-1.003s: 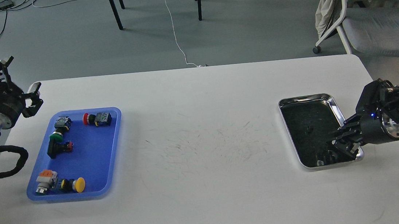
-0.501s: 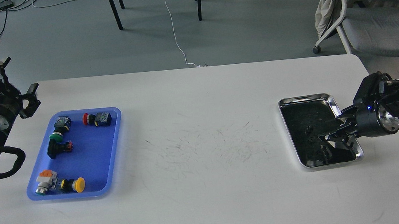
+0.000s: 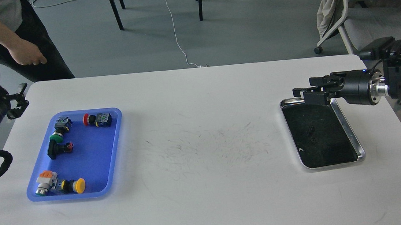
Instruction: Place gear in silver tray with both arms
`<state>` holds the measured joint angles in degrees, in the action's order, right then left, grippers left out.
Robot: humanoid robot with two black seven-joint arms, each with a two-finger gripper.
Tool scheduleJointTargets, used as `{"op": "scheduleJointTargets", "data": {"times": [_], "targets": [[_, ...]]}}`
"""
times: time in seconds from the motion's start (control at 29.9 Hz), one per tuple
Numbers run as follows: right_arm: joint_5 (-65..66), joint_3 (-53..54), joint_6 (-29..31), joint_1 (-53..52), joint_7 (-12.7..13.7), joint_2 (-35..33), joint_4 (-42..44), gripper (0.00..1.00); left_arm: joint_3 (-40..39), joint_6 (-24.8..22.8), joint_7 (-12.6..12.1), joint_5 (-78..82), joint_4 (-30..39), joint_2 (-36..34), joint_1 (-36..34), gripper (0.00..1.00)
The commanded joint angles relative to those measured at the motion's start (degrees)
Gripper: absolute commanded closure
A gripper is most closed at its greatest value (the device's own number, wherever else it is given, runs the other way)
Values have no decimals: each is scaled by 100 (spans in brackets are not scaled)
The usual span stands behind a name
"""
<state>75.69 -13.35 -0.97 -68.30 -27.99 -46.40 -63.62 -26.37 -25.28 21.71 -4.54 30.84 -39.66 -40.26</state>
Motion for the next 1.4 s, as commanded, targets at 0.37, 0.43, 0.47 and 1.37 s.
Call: {"op": "scheduleJointTargets", "data": {"times": [0.37,0.43,0.47,1.37], "targets": [[-2979,992,-439,247,-1,-10,-45,12,0,-56,-44,5,10,-155,-8,1],[-3524,1010,-439,247,-1,-10,-45,8,0,-73,-53,5,19,-173,-17,1],[-3796,1019,-439,247,-1,-10,-45,8,0,-91,-53,5,28,-182,-17,1],[-7297,1660,-492,757,338,1194,43,1,-123,-272,-281,-100,722,-384,-272,1]]}}
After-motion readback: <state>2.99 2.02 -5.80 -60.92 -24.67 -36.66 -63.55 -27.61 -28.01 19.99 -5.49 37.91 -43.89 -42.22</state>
